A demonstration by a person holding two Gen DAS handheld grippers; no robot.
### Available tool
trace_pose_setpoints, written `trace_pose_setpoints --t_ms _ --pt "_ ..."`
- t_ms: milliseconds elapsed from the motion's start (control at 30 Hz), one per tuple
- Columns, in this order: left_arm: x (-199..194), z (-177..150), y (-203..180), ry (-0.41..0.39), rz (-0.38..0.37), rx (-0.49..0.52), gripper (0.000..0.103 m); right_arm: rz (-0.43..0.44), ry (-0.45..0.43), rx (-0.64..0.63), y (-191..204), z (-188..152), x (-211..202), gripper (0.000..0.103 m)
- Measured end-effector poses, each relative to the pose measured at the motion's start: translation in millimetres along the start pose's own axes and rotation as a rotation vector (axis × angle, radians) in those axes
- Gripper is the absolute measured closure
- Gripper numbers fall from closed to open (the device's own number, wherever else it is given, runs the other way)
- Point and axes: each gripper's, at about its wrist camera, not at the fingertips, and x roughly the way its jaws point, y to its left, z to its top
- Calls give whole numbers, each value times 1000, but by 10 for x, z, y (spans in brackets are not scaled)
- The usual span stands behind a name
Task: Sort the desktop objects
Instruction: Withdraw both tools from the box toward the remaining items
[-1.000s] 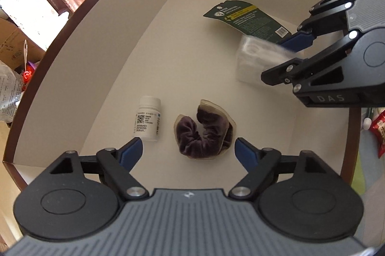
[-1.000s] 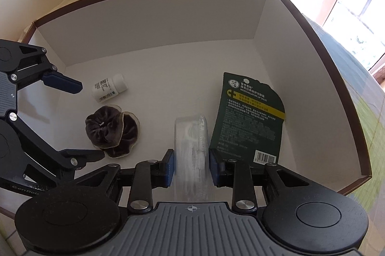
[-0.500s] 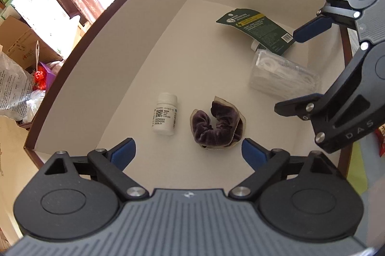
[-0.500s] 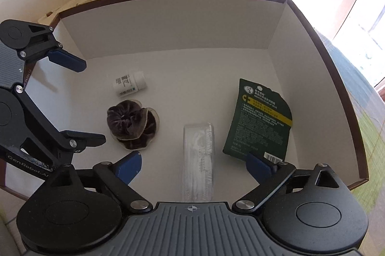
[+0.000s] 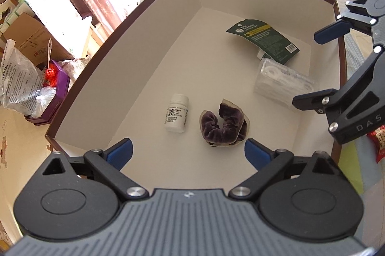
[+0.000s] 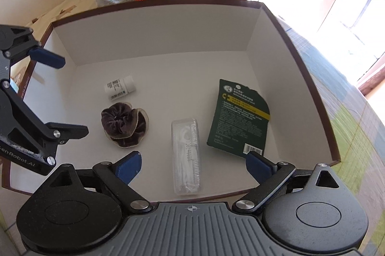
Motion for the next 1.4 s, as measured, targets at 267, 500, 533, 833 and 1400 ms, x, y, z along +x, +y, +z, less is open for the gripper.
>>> trace_pose_setpoints --t_ms 267,500,533,833,1400 --pt "-221 -12 7 -40 6 -24 5 -19 -52 65 -32 -10 -219 5" --pt "-426 -45 -19 -78 19 -27 5 -29 -86 73 -1 -34 -396 5" --pt "-457 -52 -23 -83 21 -28 5 -29 -91 75 5 -40 -421 5" --pt "-696 -156 -68 -121 34 -36 4 -36 -131 82 89 -138 -626 5" --pt "-1076 -480 -343 -158 57 -57 4 -46 -179 64 258 -496 -1043 5"
